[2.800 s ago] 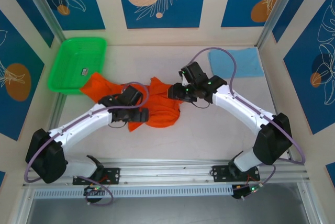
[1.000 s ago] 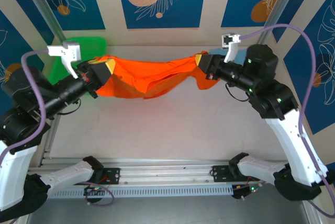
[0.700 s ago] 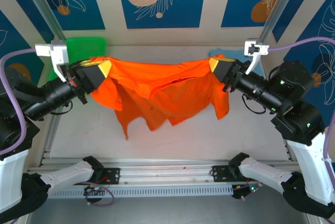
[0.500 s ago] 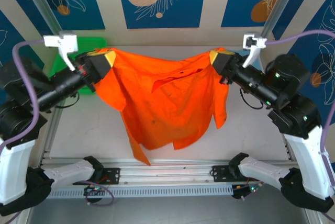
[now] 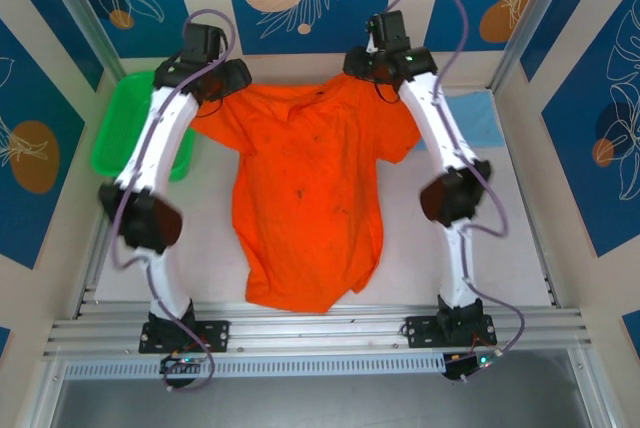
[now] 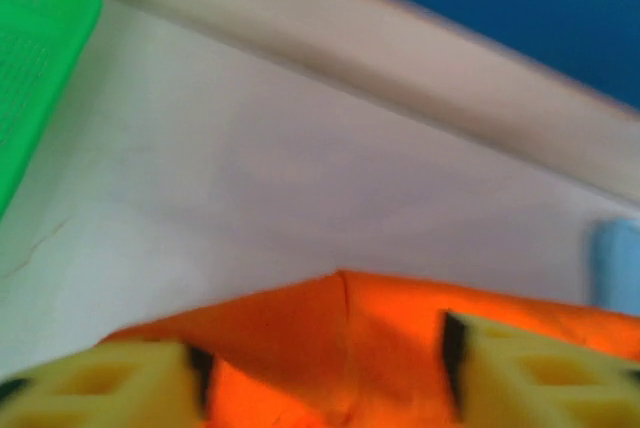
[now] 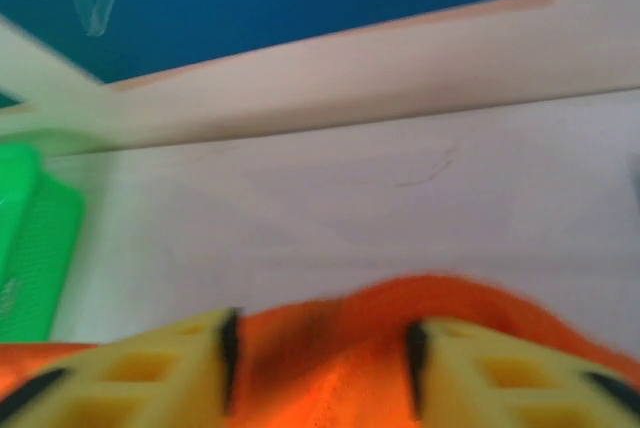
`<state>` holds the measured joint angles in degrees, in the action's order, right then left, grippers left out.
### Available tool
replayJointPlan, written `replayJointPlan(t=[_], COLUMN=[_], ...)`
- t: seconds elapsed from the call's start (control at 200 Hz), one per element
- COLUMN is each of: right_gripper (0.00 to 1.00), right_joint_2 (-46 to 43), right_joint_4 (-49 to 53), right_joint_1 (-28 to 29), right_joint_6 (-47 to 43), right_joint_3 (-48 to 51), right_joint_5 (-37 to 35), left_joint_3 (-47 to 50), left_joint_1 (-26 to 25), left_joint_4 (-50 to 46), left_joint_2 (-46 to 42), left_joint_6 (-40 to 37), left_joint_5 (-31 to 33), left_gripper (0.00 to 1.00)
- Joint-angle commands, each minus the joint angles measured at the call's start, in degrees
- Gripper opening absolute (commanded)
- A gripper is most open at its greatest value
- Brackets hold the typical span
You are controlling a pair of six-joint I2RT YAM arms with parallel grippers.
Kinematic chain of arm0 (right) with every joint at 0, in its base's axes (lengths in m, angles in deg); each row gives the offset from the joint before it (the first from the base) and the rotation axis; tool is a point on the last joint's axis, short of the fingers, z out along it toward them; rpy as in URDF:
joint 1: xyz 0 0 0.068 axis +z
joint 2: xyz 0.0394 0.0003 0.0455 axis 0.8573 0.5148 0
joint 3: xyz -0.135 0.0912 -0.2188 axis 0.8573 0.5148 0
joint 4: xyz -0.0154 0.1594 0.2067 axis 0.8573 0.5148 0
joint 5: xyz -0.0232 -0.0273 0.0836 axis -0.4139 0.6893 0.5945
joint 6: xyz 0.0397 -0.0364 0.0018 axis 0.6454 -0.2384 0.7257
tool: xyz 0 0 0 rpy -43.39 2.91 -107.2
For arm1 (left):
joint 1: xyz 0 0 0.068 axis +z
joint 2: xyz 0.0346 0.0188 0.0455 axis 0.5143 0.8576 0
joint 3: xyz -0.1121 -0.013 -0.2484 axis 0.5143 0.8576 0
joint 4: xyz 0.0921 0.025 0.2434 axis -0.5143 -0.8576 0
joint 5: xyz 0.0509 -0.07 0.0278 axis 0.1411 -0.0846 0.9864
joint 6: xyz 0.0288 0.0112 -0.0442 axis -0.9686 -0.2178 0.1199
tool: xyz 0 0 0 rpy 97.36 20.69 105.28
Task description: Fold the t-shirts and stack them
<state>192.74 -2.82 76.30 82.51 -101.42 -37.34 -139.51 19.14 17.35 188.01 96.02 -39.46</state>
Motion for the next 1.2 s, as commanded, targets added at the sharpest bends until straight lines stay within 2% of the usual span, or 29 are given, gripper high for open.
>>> replayJointPlan(t=[0.0, 0.065, 0.13, 0.18, 0.28, 0.41, 0.545, 0.71, 0.88, 1.025, 1.195], right_gripper=[0.78, 0.79, 0.79, 0.80, 0.79, 0.74, 0.71, 0.67, 0.66, 0.66, 0.66], right_joint_2=[6.91, -3.47, -16.16, -22.75, -30.47, -37.37, -38.85, -30.54, -17.89, -5.20, 9.80], right_joint_4=[19.08, 11.67, 0.20, -4.85, -5.84, -8.85, -13.12, -12.69, -8.28, -2.68, 6.61], right_joint_1=[-4.30, -5.83, -5.96, -5.62, -4.59, -2.38, 1.14, 2.67, 4.54, 7.96, 12.42], right_joint_6=[5.13, 6.66, 6.84, 7.53, 8.05, 9.68, 12.76, 17.06, 19.78, 20.59, 17.89], right_joint_3=[-20.25, 0.30, 22.30, 33.57, 46.88, 64.19, 77.38, 77.69, 67.35, 53.15, 28.92], right_joint_5=[4.21, 6.51, 8.43, 7.28, 6.98, 10.42, 12.53, 10.99, 8.63, 6.52, 7.40], left_joint_3=[-15.42, -11.24, -0.14, 9.69, 28.05, 47.05, 62.64, 79.18, 91.21, 99.29, 102.68], left_joint_1=[1.86, 1.28, 0.35, -0.64, -4.24, -13.57, -18.92, -22.42, -26.26, -30.33, -35.47], left_joint_4=[-16.75, -14.90, -8.19, -2.93, 5.29, 11.46, 15.36, 21.19, 24.57, 28.45, 33.99], left_joint_2=[6.67, 3.90, -3.11, -9.13, -19.76, -27.97, -29.92, -32.65, -37.55, -43.77, -46.94], left_joint_6=[1.17, 0.10, 0.29, 1.75, 5.07, 5.51, 6.06, 5.83, 5.46, 9.95, 15.76], left_joint_5=[3.58, 4.92, 5.97, 6.14, 6.22, 8.73, 5.69, 2.45, -3.61, -8.23, -12.84], left_gripper=[1.00, 1.00, 1.00, 1.00, 1.00, 0.98, 0.84, 0.81, 0.77, 0.75, 0.73])
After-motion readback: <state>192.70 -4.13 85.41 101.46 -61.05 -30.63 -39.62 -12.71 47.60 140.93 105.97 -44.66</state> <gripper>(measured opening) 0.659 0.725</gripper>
